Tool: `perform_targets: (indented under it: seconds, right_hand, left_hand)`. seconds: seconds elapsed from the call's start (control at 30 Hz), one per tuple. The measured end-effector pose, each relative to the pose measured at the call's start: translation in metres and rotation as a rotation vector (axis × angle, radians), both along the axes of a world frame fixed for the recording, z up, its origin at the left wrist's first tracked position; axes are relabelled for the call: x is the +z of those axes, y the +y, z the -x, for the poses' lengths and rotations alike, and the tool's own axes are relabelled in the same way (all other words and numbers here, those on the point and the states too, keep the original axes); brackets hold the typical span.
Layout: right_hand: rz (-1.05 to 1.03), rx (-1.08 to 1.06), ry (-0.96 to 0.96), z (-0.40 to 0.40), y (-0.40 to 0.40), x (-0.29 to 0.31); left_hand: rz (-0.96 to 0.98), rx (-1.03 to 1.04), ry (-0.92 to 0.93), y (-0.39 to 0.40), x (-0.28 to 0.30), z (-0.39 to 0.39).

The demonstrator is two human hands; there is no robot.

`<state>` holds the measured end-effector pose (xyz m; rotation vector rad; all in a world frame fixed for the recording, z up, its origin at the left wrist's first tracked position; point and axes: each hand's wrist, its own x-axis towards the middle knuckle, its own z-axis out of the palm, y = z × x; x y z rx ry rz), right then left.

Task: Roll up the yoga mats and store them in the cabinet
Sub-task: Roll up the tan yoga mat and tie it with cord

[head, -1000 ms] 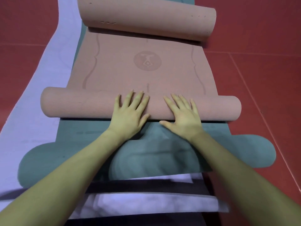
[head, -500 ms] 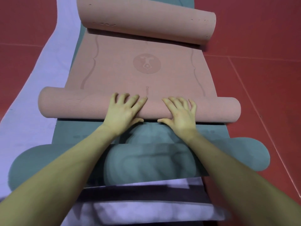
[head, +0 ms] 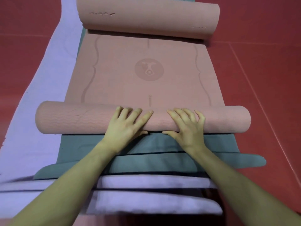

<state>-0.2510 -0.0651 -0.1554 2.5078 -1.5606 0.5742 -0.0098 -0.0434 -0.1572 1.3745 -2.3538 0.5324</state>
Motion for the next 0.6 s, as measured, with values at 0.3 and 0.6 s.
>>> perform_targets:
  seconds: [0.3, 0.6]
  right_hand:
    - [-0.078, 0.036, -0.053, 0.021, 0.083, 0.015]
    - [-0.273, 0.067, 0.080, 0.020, 0.093, 0.024]
  left_hand:
    - [-0.087, -0.062, 0.029, 0.083, 0.015, 0.017]
    - [-0.271, -0.027, 0.037, 0.100, 0.010, 0.013]
